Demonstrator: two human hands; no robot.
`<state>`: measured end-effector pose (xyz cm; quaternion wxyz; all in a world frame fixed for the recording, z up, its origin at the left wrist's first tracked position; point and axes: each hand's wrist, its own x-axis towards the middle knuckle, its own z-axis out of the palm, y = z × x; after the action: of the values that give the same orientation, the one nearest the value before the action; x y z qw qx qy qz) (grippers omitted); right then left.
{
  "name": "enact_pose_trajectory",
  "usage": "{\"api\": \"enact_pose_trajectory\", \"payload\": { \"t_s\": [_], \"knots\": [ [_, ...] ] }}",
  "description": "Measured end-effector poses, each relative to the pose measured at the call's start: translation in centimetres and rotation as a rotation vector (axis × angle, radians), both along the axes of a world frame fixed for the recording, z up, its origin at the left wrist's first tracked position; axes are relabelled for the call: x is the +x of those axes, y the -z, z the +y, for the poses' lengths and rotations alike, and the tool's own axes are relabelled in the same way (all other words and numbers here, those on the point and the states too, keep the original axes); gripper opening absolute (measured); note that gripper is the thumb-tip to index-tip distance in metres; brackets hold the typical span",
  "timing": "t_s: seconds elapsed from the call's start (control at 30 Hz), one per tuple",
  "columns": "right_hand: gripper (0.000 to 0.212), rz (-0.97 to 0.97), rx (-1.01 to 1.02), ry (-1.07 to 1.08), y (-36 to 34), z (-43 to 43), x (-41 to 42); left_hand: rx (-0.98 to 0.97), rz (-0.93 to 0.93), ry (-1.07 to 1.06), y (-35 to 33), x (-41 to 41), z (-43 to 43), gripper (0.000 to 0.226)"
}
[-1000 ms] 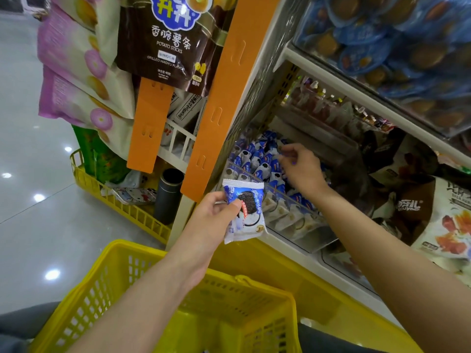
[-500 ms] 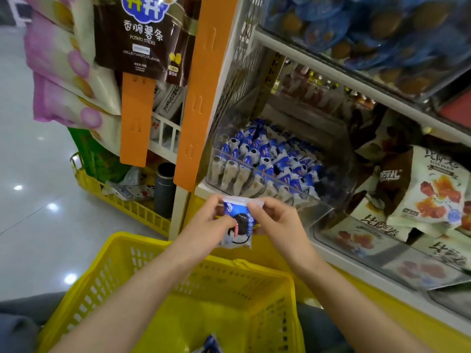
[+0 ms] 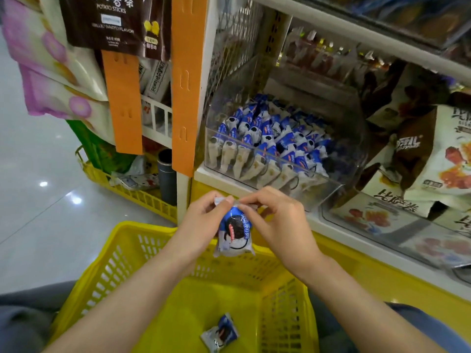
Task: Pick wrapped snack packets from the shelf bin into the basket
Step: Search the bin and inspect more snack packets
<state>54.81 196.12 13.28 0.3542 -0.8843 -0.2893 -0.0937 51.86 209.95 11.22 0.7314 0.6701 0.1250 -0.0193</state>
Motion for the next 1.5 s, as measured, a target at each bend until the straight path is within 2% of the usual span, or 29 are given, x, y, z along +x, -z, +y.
{"api": "enact_pose_trajectory", "payload": {
  "t_s": [0.1,0.17,0.27,0.37,0.47,0.53,0.6,0.63,0.7,0.77,0.83,0.9,1.03,1.17,1.37,1.5],
  "knots": [
    [0.014,0.275,0.262,0.121,-0.1,-0.1,0.3,-0.049,0.050,0.059,0.1,0.1,0.2,0.025],
    [0.011,0.467,0.448,0.219,-0.3,-0.2,0.7,-0.028,0.083,0.088,0.2,-0.1,0.2,0.030],
    [0.008,0.678,0.621,0.269,-0.6,-0.6,1.0,-0.099,0.060,0.017,0.4,-0.5,0.2,0.036],
    [0.004,0.774,0.581,0.214,-0.5,-0.8,0.9,-0.102,-0.015,-0.117,0.7,-0.4,0.8,0.021],
    [0.022,0.862,0.389,0.144,-0.2,-0.9,0.5,-0.089,-0.059,-0.191,0.9,-0.1,1.4,0.008],
    [0.033,0.806,0.206,0.115,0.2,-0.8,0.3,-0.060,-0.084,-0.187,1.0,0.0,1.5,0.007],
    [0.050,0.630,-0.003,0.091,0.6,-0.7,0.2,0.028,-0.109,-0.180,1.0,0.0,1.4,0.006],
    [0.056,0.558,-0.039,0.066,0.7,-0.7,0.1,0.101,-0.130,-0.166,1.0,0.0,1.4,0.005],
    [0.055,0.491,-0.002,0.002,0.6,-0.4,0.1,0.252,-0.179,-0.110,0.9,-0.1,1.4,0.006],
    [0.037,0.453,0.051,-0.025,0.6,-0.2,0.0,0.307,-0.203,-0.055,0.9,-0.1,1.1,0.007],
    [0.018,0.426,0.108,-0.006,0.5,-0.2,0.1,0.254,-0.192,-0.031,0.9,-0.2,0.7,0.008],
    [0.011,0.438,0.154,0.013,0.5,-0.2,0.3,0.163,-0.173,-0.032,0.8,-0.2,0.5,0.009],
    [0.013,0.470,0.180,0.009,0.6,0.1,0.0,0.112,-0.144,-0.023,0.7,-0.2,0.6,0.014],
    [0.025,0.442,0.156,0.006,0.9,0.3,-0.3,0.175,-0.131,-0.011,0.4,-0.2,0.7,0.014],
    [0.010,0.421,0.114,0.030,1.3,0.3,0.0,0.295,-0.100,0.029,0.8,-0.2,0.7,0.018],
    [0.008,0.384,0.127,0.049,1.2,0.2,0.1,0.034,0.036,0.091,1.1,0.0,0.7,0.022]
  ]
}}
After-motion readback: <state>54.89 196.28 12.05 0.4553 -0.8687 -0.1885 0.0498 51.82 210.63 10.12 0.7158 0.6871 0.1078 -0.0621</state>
